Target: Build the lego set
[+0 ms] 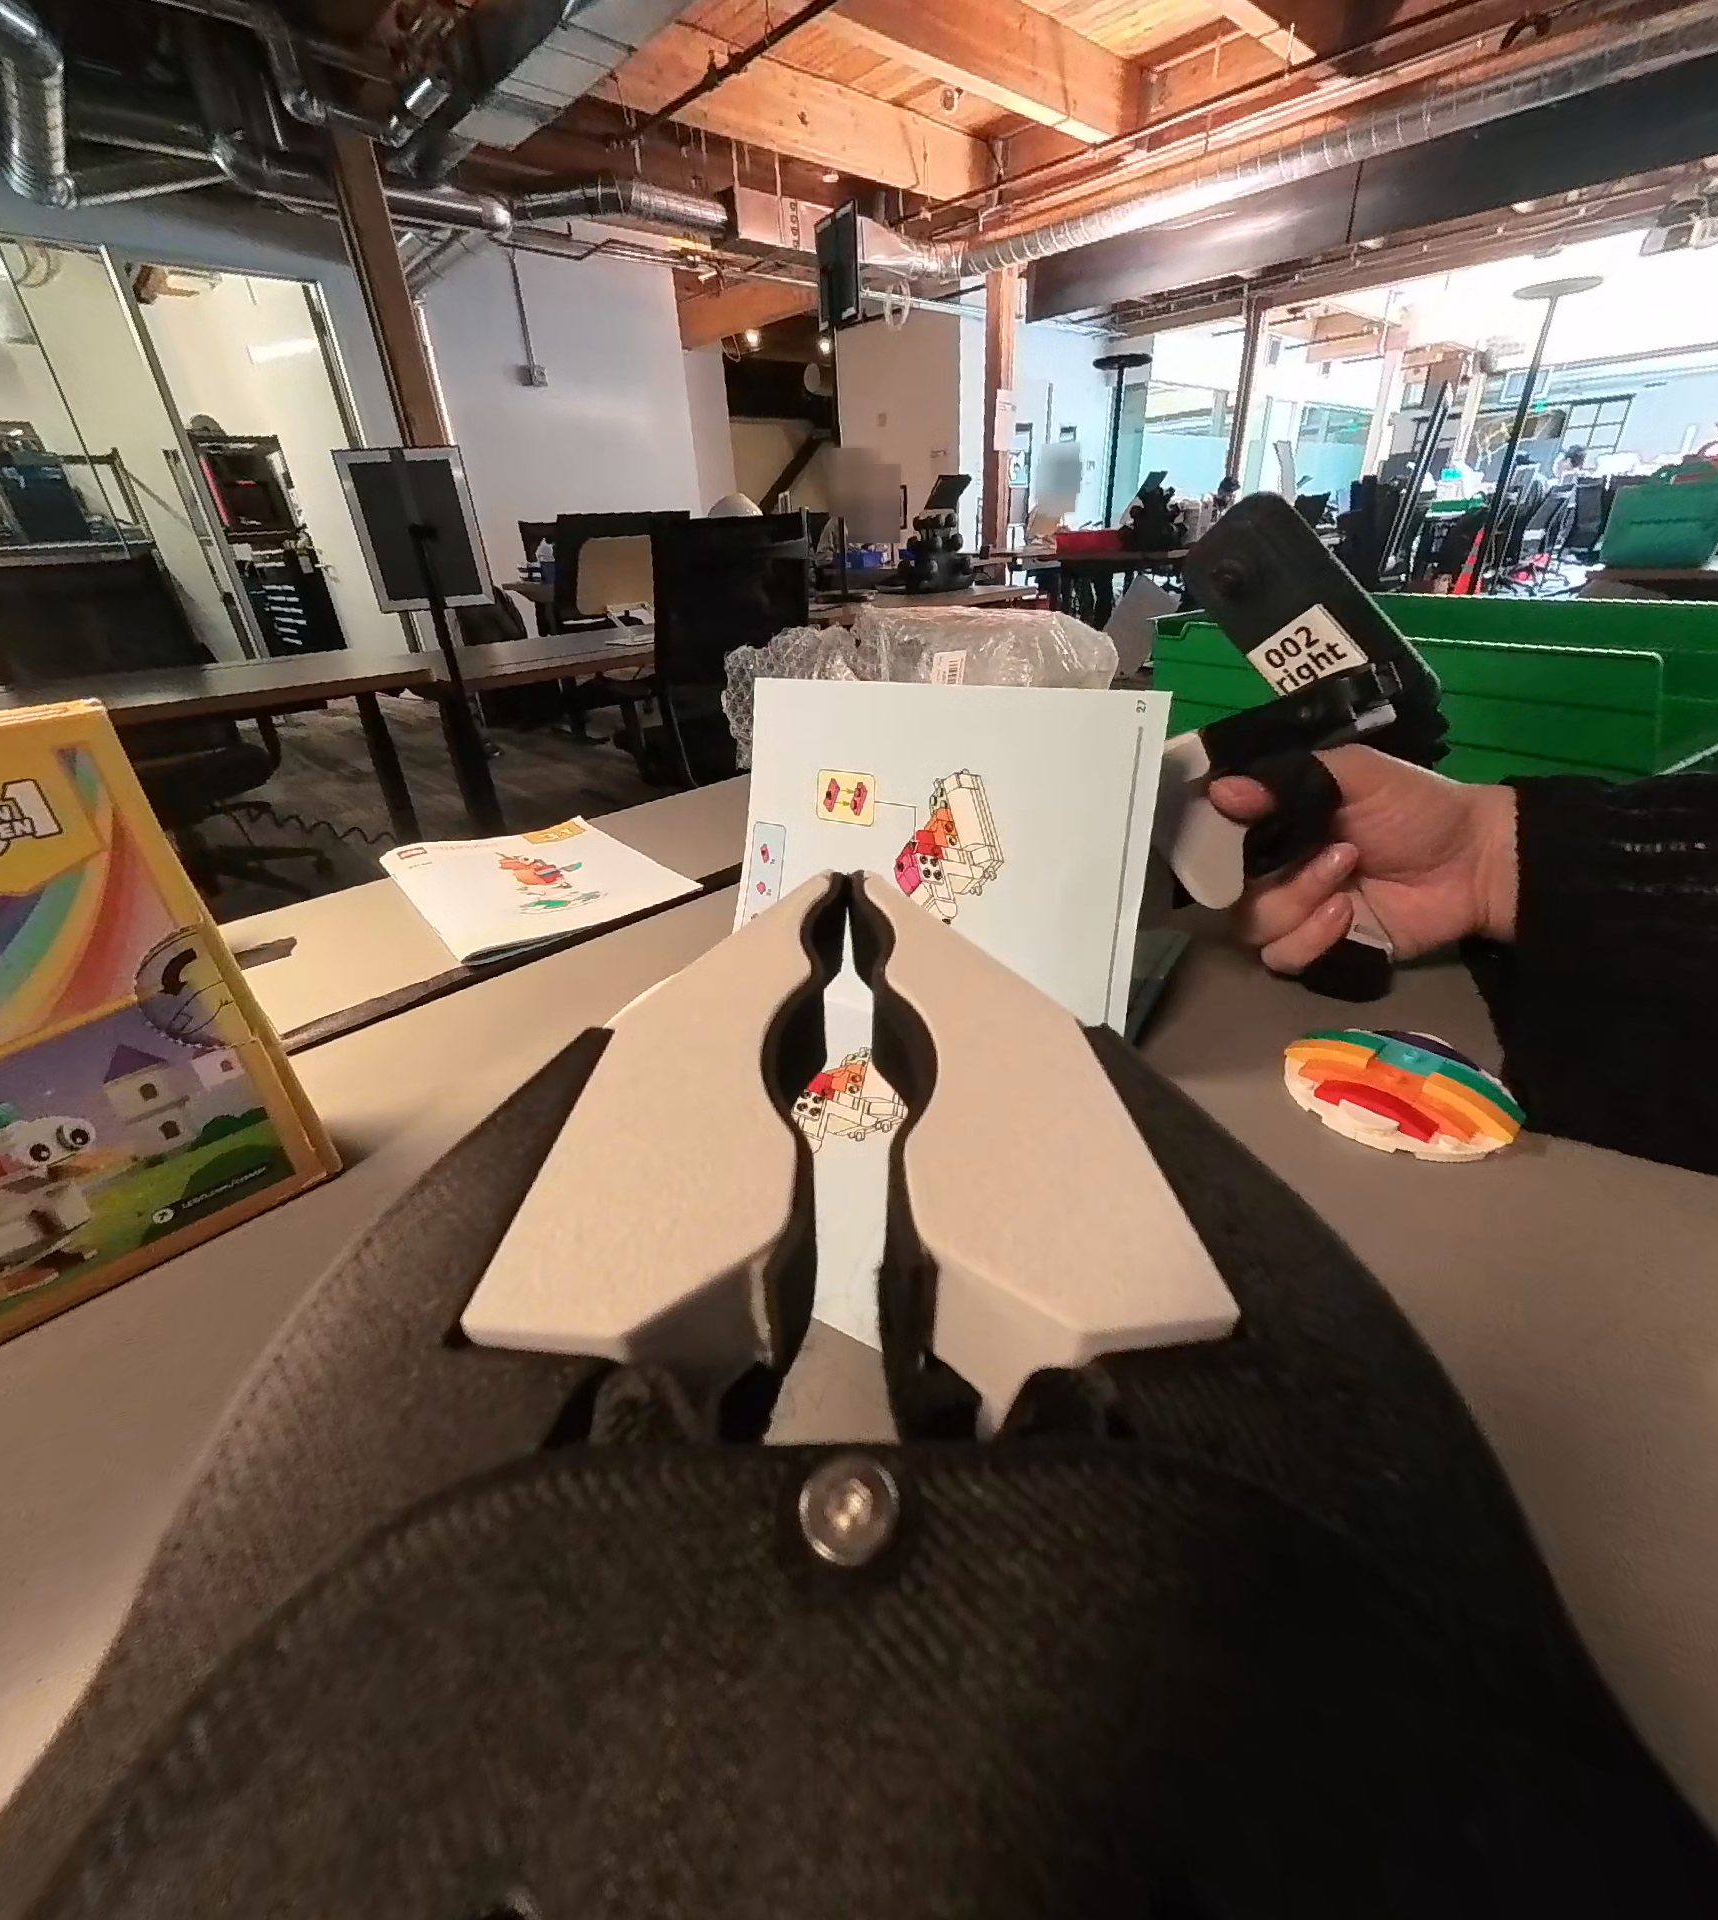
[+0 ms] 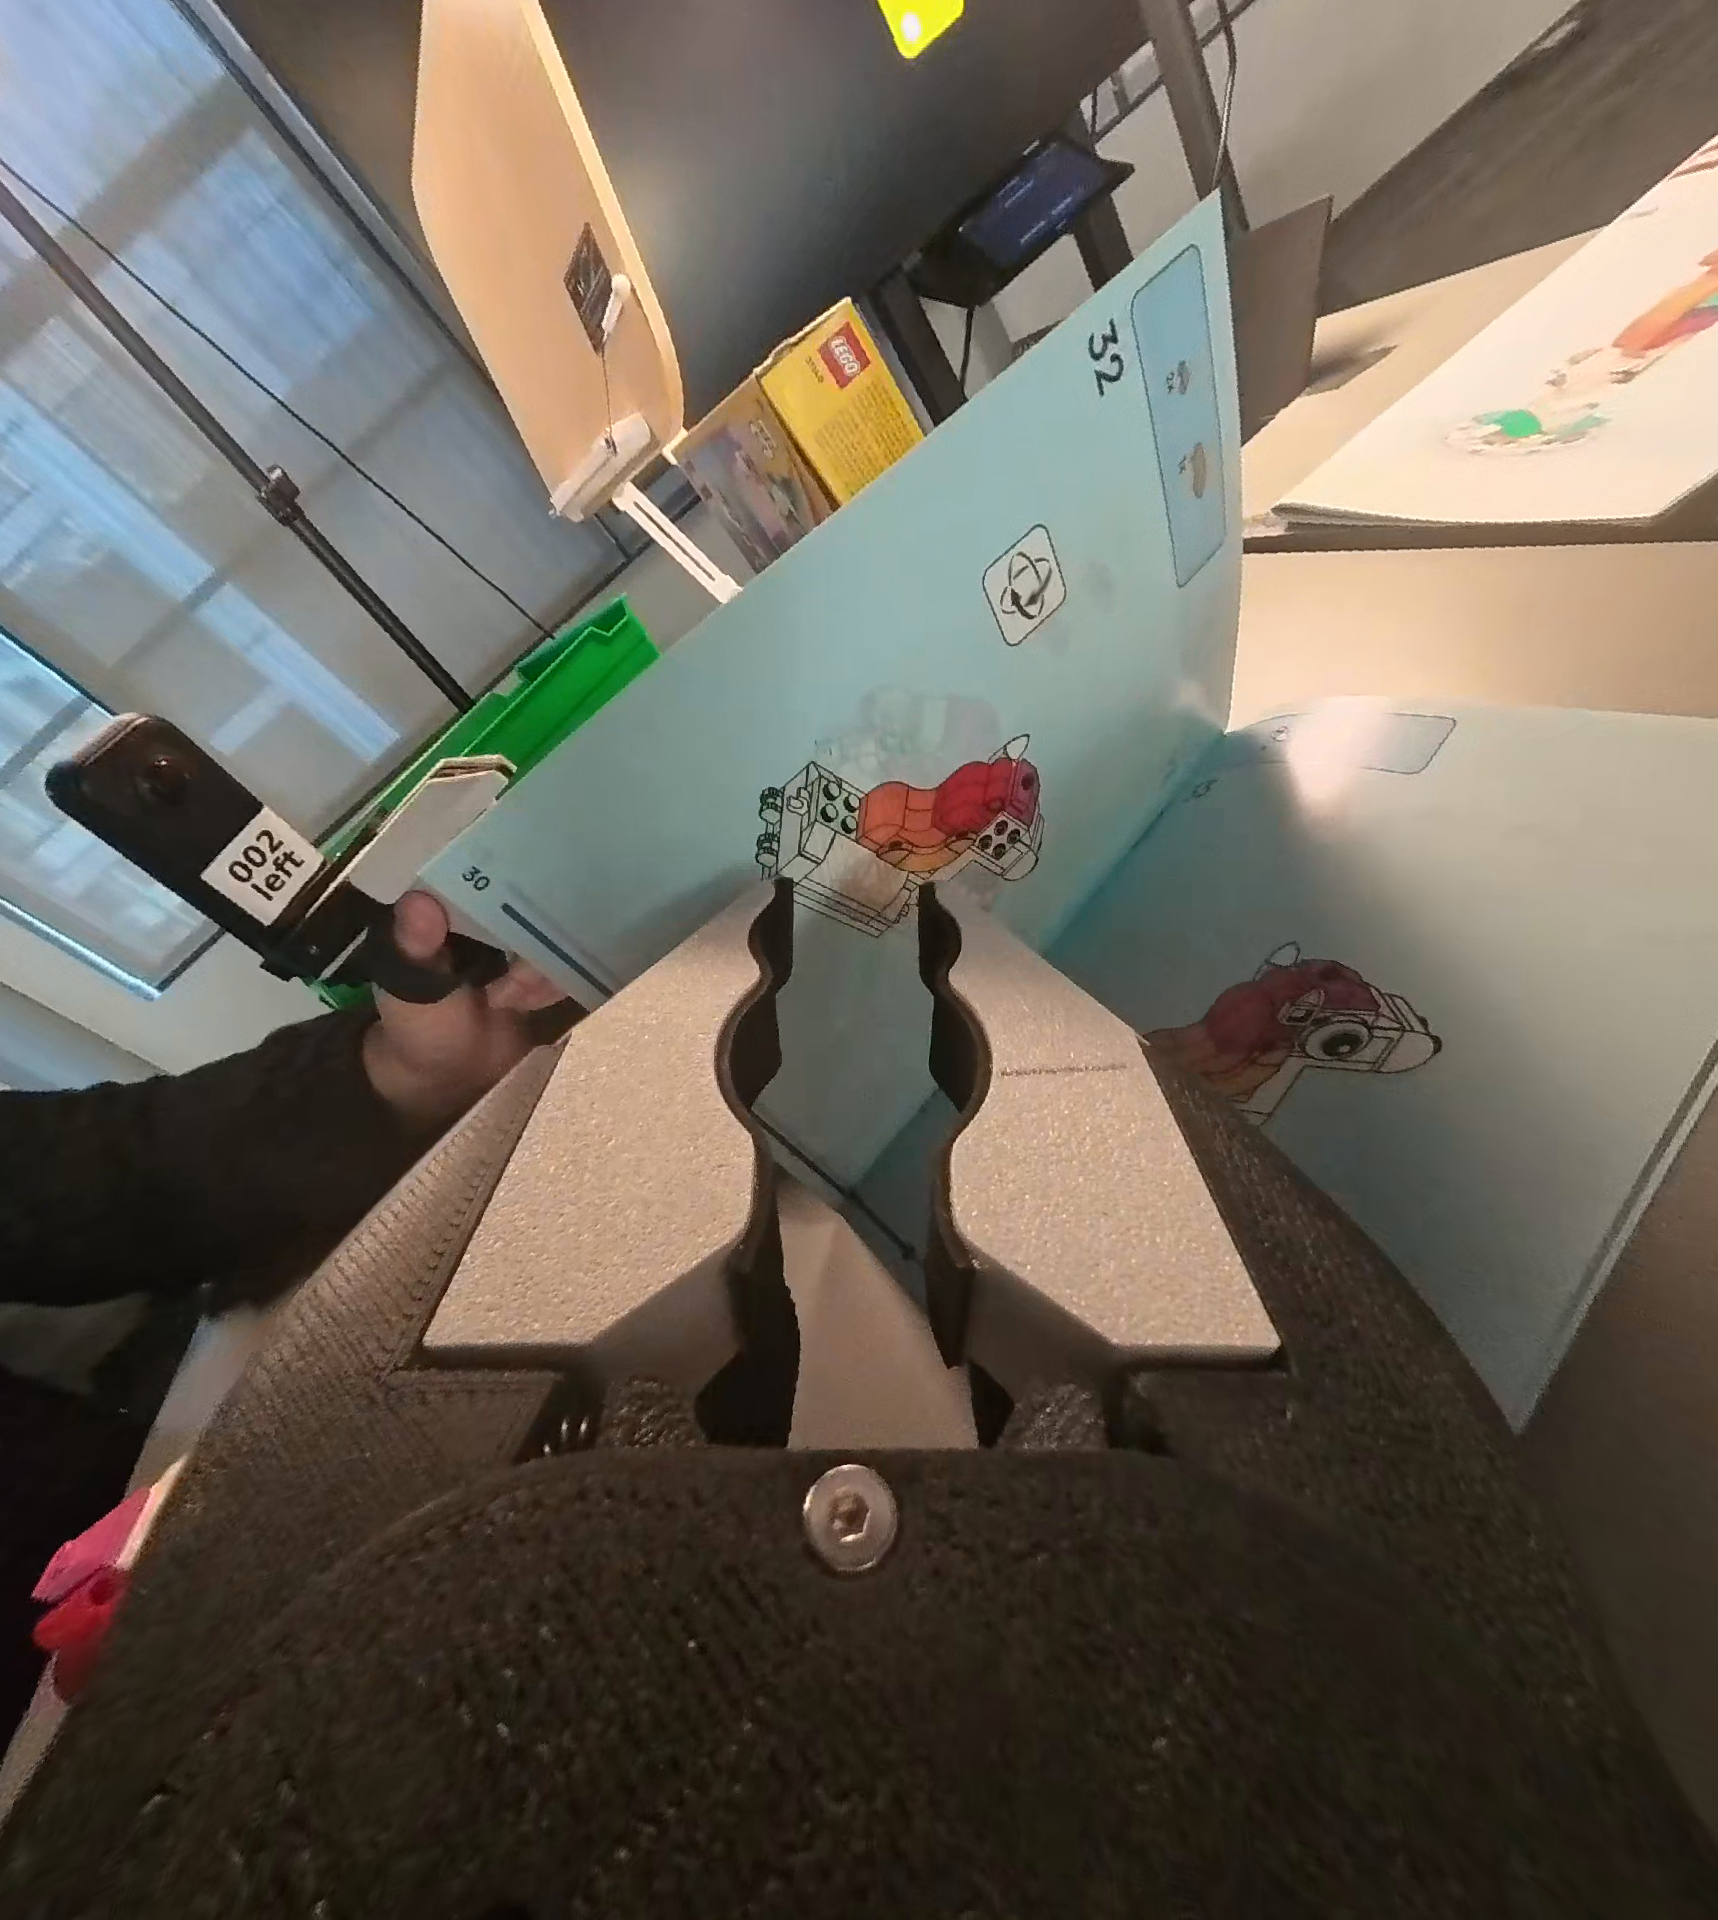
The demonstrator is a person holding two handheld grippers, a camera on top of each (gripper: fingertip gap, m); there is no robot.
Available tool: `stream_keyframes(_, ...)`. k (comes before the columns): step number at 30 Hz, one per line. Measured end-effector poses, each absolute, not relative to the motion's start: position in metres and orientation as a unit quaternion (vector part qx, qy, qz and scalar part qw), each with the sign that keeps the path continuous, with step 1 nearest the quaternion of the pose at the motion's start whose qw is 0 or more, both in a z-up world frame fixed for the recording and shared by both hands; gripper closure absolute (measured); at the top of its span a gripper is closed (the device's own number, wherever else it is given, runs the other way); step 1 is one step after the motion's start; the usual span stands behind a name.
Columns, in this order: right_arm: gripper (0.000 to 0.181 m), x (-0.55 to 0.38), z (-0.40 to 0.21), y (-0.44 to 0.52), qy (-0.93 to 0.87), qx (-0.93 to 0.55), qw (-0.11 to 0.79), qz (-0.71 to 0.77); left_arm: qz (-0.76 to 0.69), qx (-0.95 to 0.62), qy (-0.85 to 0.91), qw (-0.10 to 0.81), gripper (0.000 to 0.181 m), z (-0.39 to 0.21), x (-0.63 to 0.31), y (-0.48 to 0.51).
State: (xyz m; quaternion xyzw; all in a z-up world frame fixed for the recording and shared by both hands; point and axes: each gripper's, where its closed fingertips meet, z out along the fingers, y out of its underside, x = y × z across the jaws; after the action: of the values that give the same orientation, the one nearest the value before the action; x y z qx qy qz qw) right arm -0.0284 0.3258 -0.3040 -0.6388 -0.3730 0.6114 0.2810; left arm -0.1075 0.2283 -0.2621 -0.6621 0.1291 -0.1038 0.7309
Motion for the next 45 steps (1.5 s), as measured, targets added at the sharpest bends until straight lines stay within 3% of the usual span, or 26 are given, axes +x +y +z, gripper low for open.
stream_keyframes(9, 0.159, -0.028, -0.304, 0.326, -0.372, -0.638, 0.281, 0.613, -0.114, -0.66, 0.135, 0.73, 0.181, -0.262, -0.103, 0.227)
stream_keyframes(16, 0.158, -0.033, -0.305, 0.325, -0.378, -0.639, 0.281, 0.608, -0.183, -0.661, 0.158, 0.71, 0.13, -0.256, -0.055, 0.25)
stream_keyframes(19, 0.158, -0.033, -0.307, 0.324, -0.381, -0.642, 0.281, 0.603, -0.143, -0.665, 0.199, 0.705, 0.129, -0.26, -0.027, 0.268)
stream_keyframes(27, 0.158, -0.033, -0.307, 0.325, -0.379, -0.642, 0.282, 0.603, -0.122, -0.639, 0.228, 0.725, 0.141, -0.255, -0.007, 0.294)
stream_keyframes(45, 0.158, -0.033, -0.306, 0.325, -0.378, -0.642, 0.279, 0.607, -0.254, -0.635, 0.245, 0.687, 0.181, -0.265, 0.004, 0.284)
